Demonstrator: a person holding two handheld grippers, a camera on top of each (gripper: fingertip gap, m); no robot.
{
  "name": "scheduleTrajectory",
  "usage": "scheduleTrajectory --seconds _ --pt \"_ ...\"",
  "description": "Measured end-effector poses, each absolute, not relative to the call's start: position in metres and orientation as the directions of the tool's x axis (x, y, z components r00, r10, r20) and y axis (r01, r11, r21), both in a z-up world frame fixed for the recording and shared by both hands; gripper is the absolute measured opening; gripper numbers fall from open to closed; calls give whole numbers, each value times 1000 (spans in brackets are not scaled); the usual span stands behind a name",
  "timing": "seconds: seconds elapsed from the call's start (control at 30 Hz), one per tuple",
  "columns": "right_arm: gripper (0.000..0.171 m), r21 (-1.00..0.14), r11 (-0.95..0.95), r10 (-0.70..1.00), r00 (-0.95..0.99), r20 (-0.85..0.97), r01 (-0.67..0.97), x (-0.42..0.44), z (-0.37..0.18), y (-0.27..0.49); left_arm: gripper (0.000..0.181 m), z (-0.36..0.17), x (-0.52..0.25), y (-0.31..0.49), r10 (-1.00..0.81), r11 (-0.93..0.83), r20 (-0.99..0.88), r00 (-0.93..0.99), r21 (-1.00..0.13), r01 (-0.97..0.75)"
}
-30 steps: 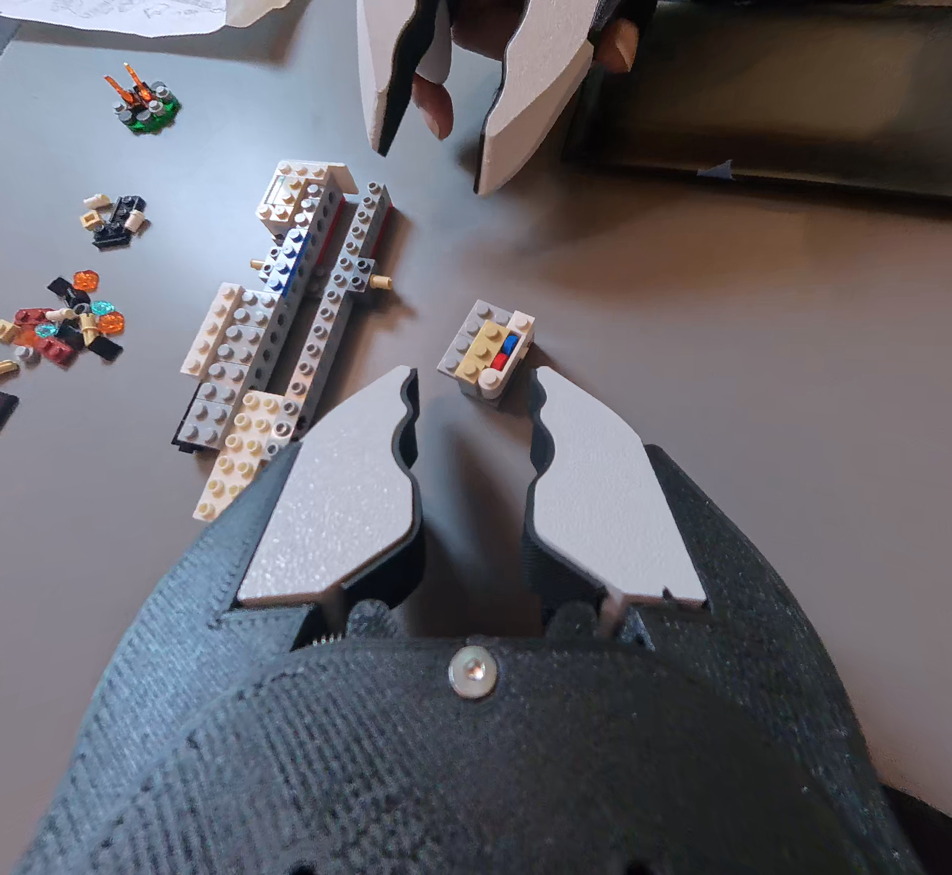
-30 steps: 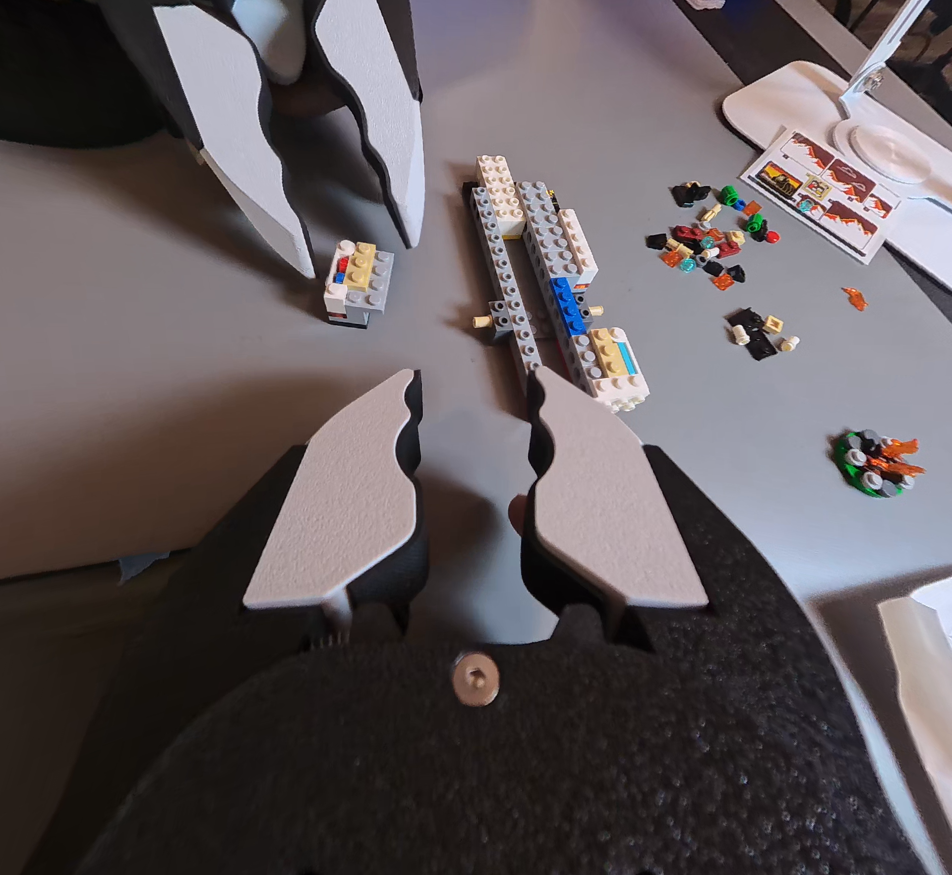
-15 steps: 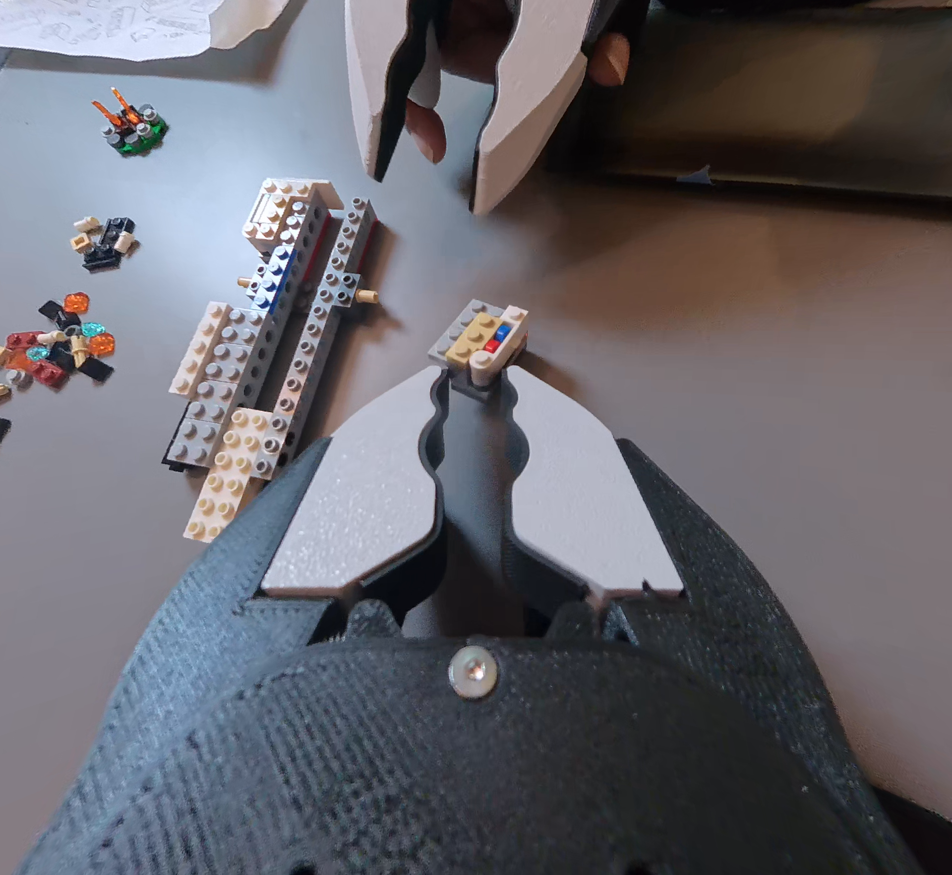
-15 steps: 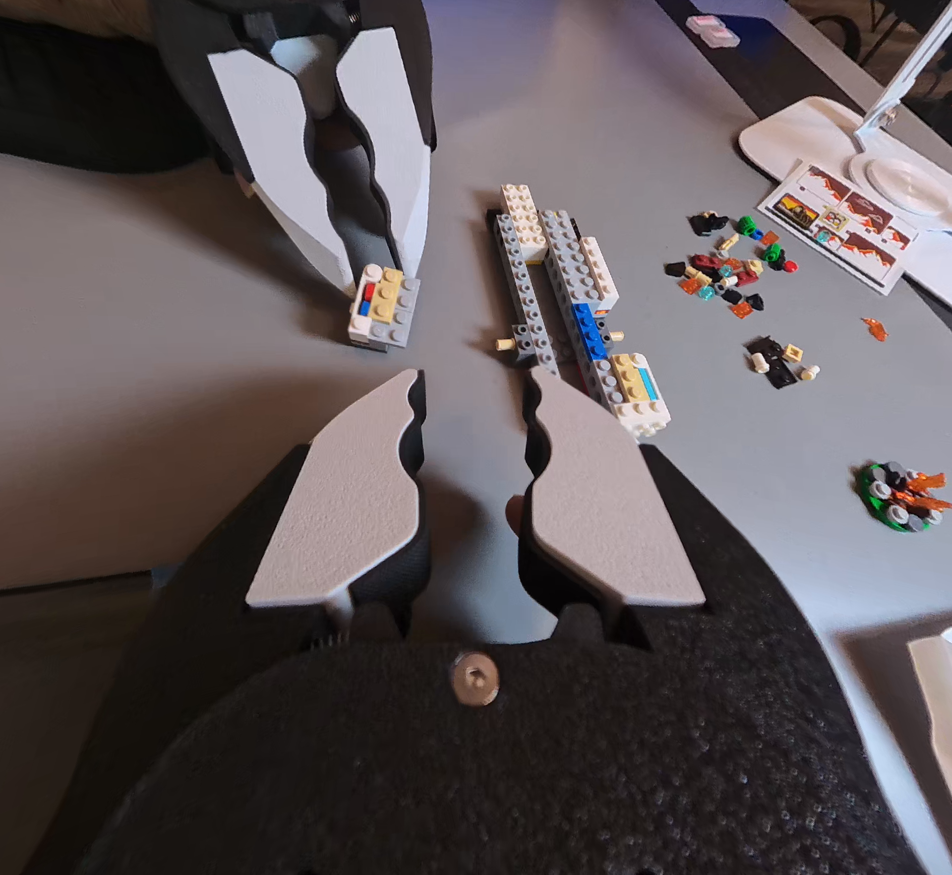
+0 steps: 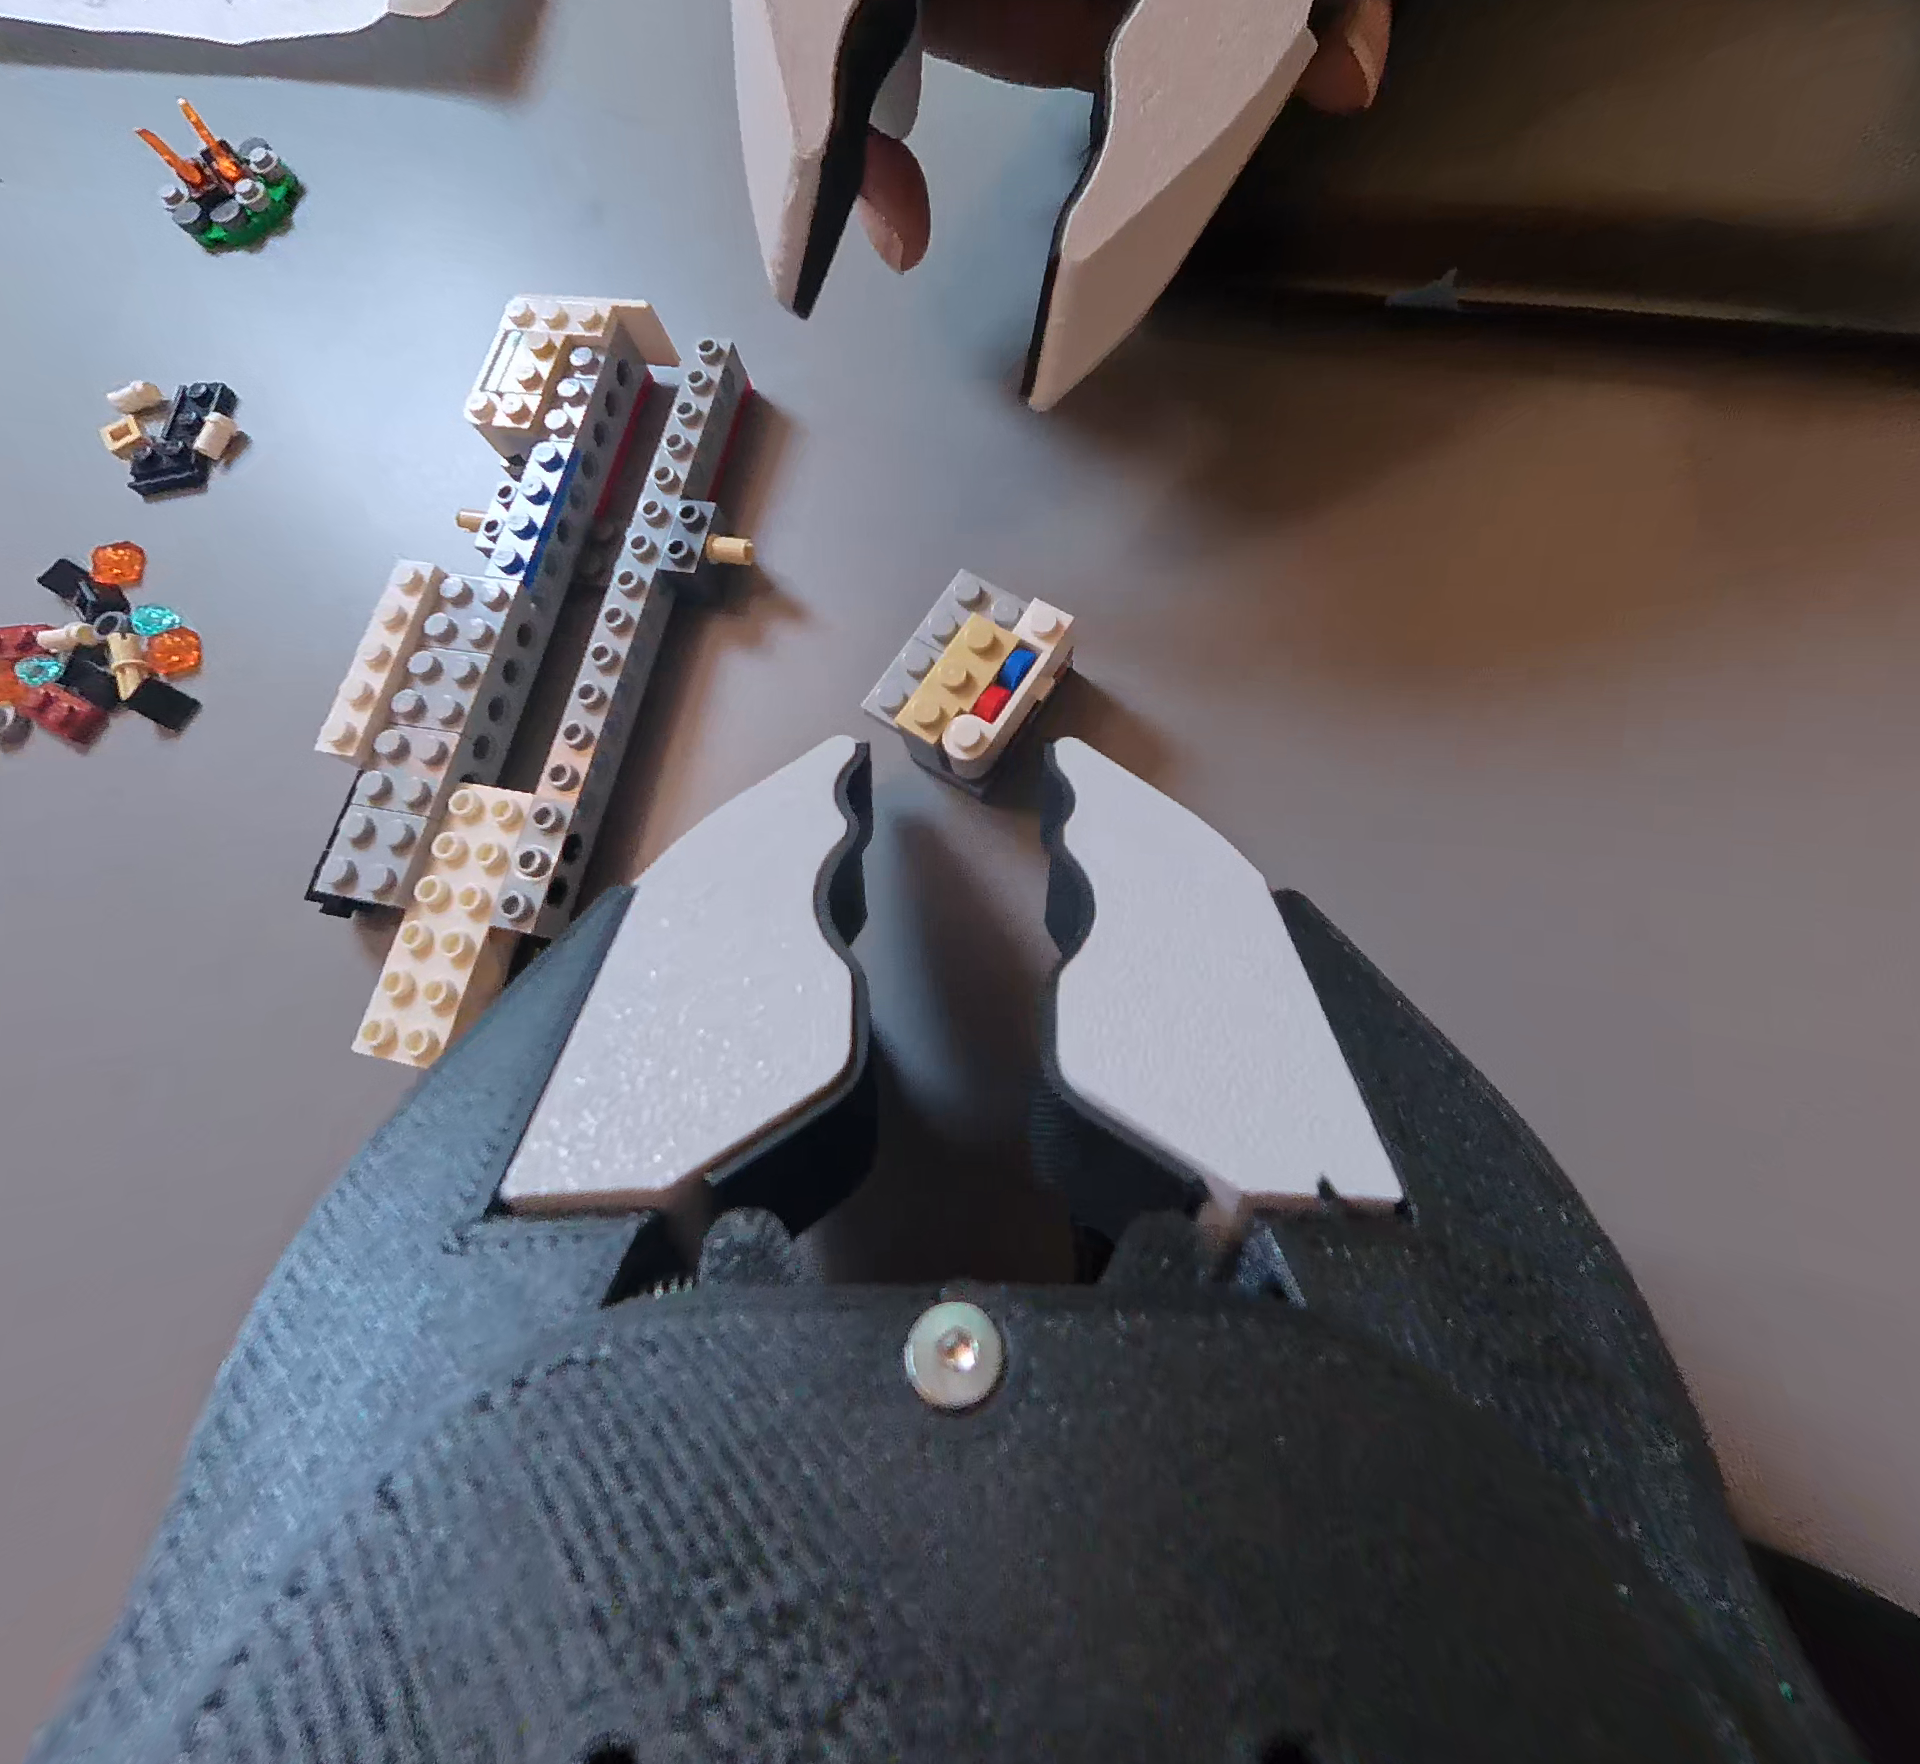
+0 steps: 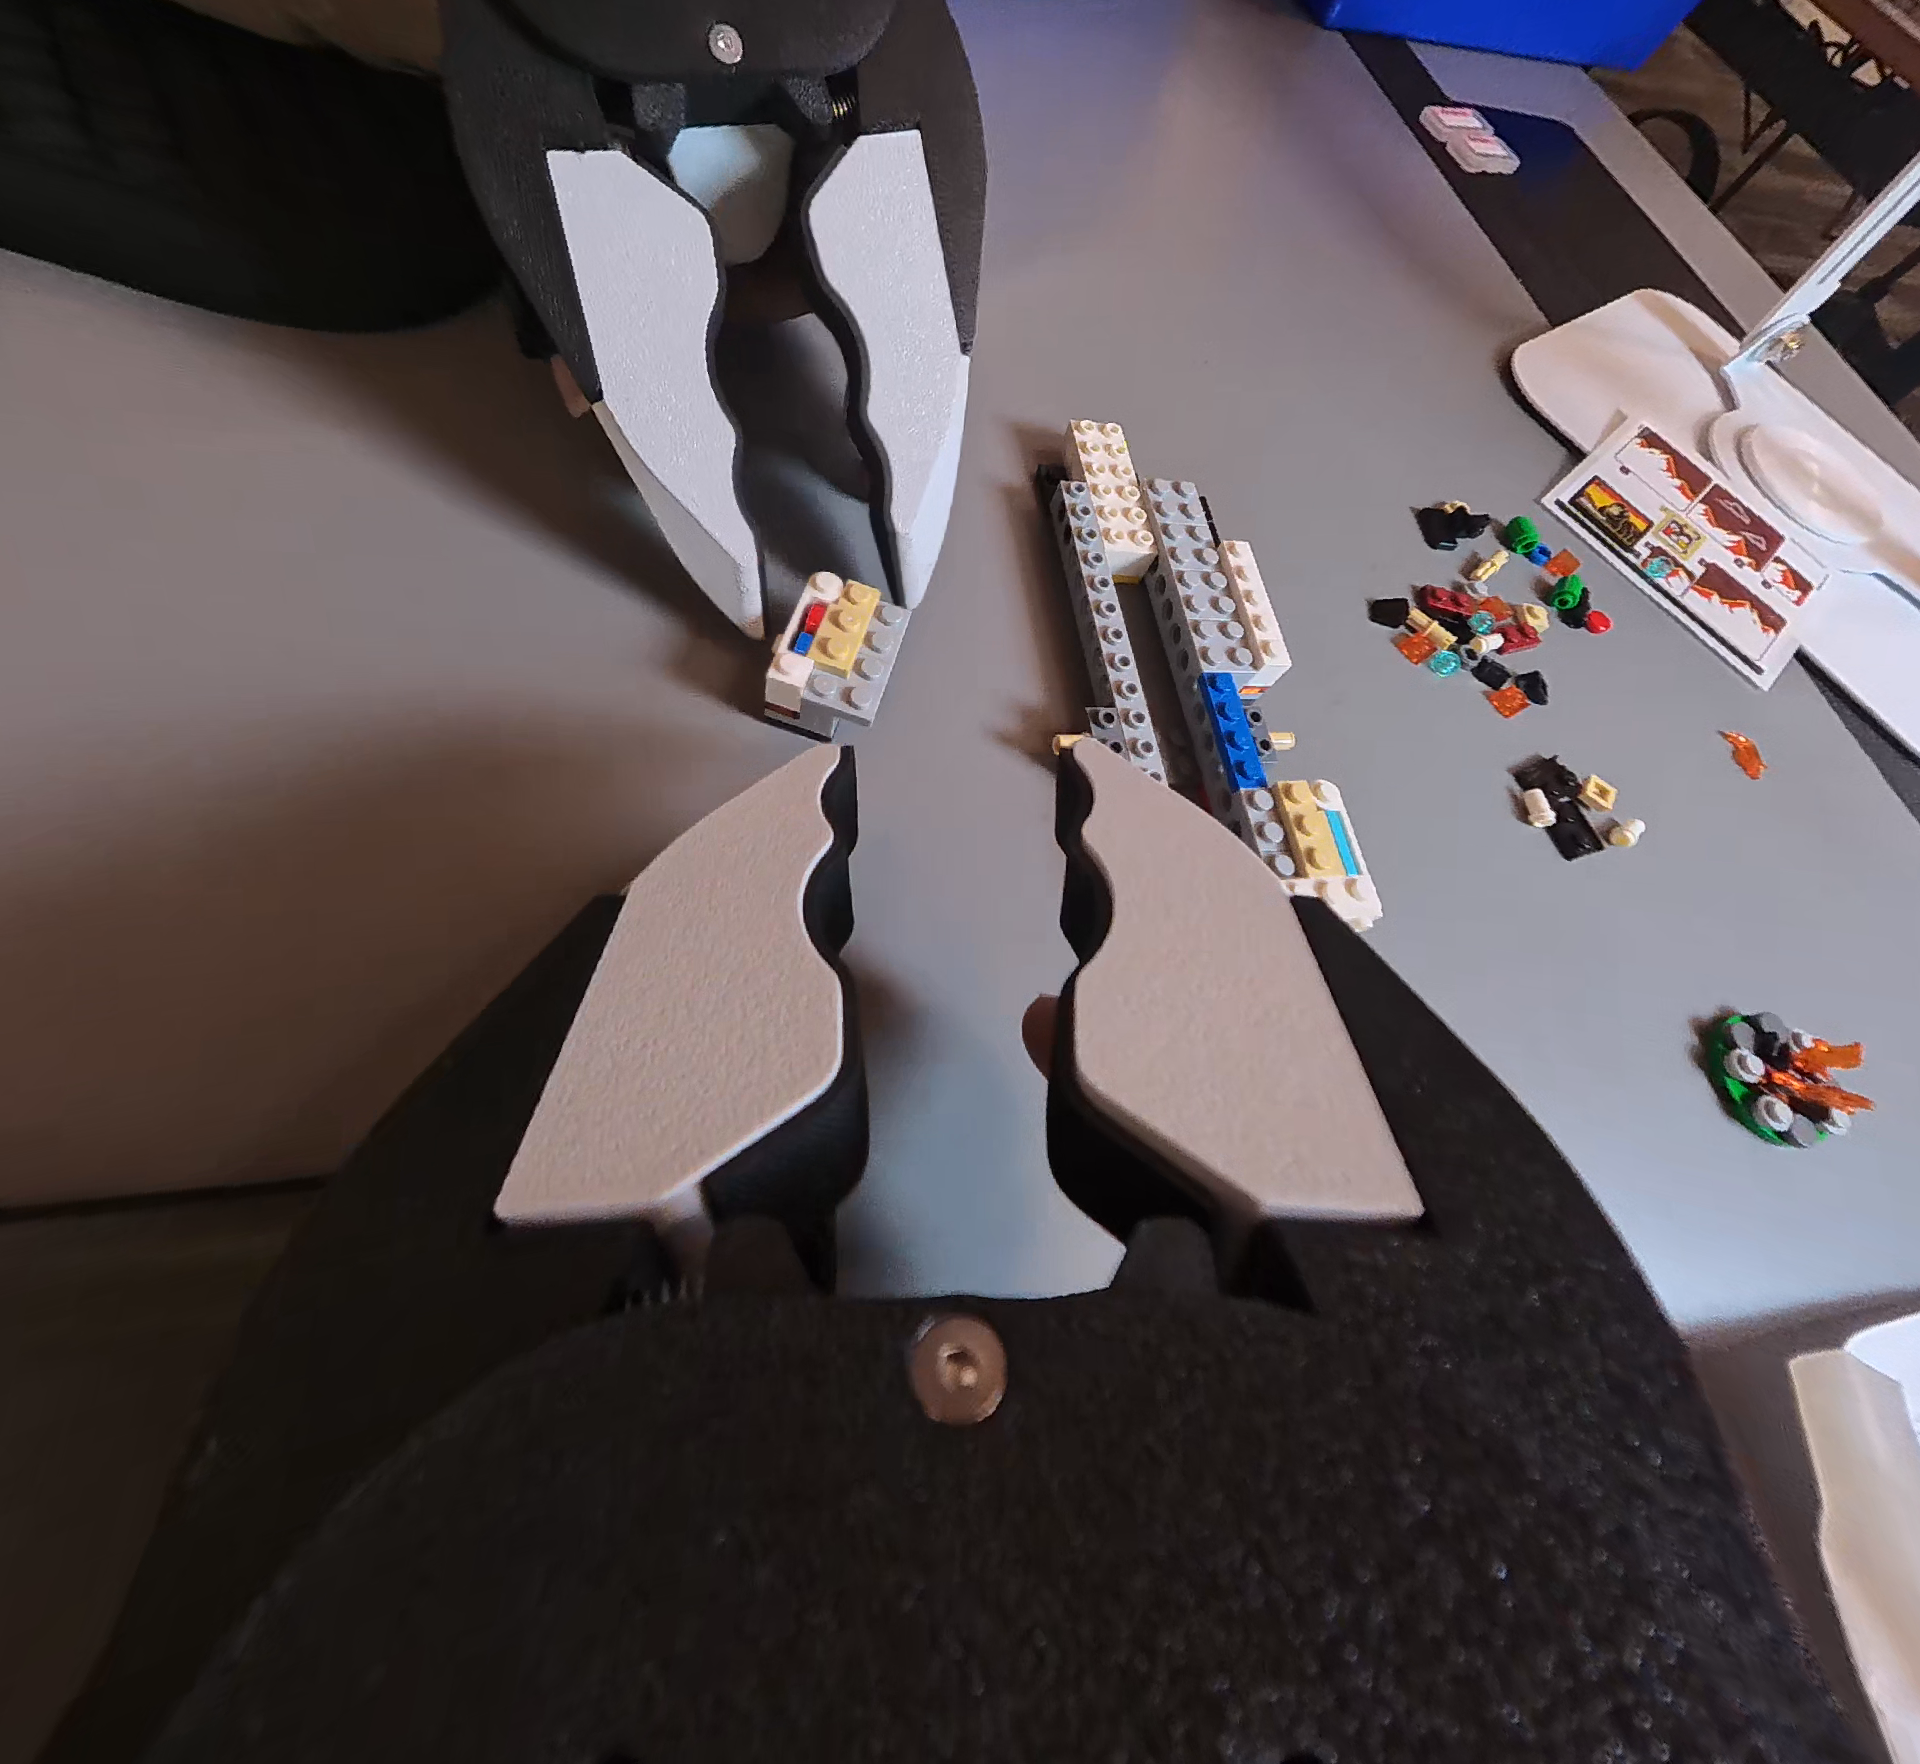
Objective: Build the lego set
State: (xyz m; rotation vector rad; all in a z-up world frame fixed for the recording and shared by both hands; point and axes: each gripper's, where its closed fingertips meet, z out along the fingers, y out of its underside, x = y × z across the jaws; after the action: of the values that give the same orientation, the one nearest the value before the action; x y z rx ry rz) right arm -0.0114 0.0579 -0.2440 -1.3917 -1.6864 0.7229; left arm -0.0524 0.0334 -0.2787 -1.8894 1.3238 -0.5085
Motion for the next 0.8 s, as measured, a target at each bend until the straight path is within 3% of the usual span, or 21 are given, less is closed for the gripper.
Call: scheduleTrajectory --seconds 0.27,0.47,0.8 --pt "36 -821 265 963 -92 254 506 -11 -244 52 36 -279 -48 34 -922 -170 -97 375 -768 -618" --pt "37 -836 276 961 -132 242 474 -15 -242 41 22 -279 -42 33 -926 -132 -136 353 -760 -637" --pt "37 -724 344 932 -123 341 598 -25 -264 40 20 -269 -43 36 -913 -174 -89 398 -798 -577"
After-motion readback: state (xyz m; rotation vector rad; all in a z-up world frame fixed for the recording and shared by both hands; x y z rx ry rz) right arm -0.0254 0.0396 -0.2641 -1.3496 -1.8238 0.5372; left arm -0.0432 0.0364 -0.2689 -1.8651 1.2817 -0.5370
